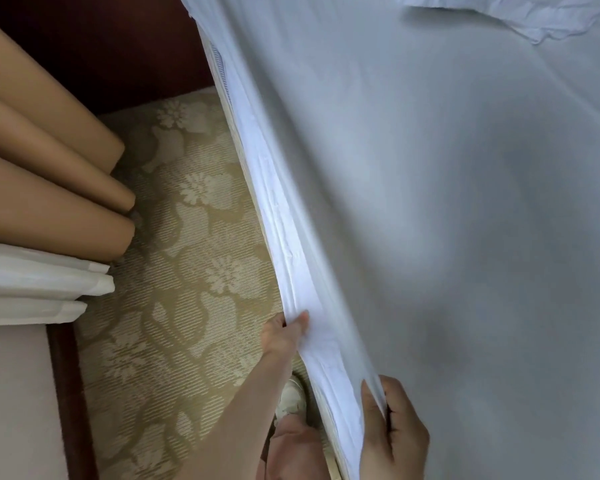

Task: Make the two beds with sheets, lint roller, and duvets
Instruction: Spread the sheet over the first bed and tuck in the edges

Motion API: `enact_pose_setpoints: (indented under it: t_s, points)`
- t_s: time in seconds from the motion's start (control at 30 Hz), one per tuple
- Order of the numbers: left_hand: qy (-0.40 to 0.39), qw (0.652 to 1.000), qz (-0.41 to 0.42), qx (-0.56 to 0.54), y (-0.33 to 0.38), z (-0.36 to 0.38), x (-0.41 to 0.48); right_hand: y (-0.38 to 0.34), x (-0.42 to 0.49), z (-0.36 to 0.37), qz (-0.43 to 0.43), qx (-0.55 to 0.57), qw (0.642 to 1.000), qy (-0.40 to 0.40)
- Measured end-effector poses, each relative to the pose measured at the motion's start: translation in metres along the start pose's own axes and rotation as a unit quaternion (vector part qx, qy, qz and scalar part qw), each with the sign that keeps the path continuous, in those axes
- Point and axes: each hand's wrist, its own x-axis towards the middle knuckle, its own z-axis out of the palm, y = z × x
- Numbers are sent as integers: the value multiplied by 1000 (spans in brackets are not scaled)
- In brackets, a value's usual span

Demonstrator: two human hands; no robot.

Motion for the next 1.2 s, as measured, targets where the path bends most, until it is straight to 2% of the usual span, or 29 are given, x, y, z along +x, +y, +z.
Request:
enact_pose_setpoints:
  t_s: [0.1,0.2,0.27,0.33,0.37,0.43,0.5,0.57,0.63,0.73,0.77,0.87,0.93,1.07,1.13,1.17,1.2]
  points:
    - [16,999,5,52,2,-1,2,8,-19,17,1,10,997,-70]
    - [34,996,49,69,14,-14,-5,25,-27,34,-9,-37,991,-129]
    - [-50,996,73,-18,32,-25,-13,40,-28,45,-15,-68,984,-166]
    - [-149,982,47,-107,53,-34,-17,53,-28,58,-7,-121,971,-204]
    - [-168,977,26,-130,62,-37,-17,57,-30,64,-12,-142,963,-229]
    - [-174,979,22,-104,75,-38,-13,62,-31,69,-19,-206,943,-261]
    - [-124,990,47,-36,79,-32,-7,57,-25,71,13,-222,922,-316]
    - [-12,996,79,42,78,-27,1,55,-23,71,54,-224,897,-378]
    - [78,989,97,76,74,-27,11,53,-24,73,43,-258,873,-412]
    - [109,988,76,74,65,-36,32,53,-19,79,70,-276,860,-424]
    - [109,990,64,68,62,-39,39,54,-16,81,81,-292,847,-437]
    - [95,994,16,55,58,-40,53,62,-15,87,120,-282,846,-436]
    - [62,997,-15,36,59,-37,58,64,-12,92,142,-301,840,-429]
    - [-2,994,-95,-55,73,-40,62,75,-13,100,118,-314,869,-364]
    - [-59,993,-98,-34,85,-45,61,81,-15,100,106,-315,880,-340]
    - [-102,991,-87,-12,93,-46,61,88,-17,104,126,-318,862,-373]
    - [-134,988,-75,18,104,-46,58,100,-22,108,142,-318,862,-370]
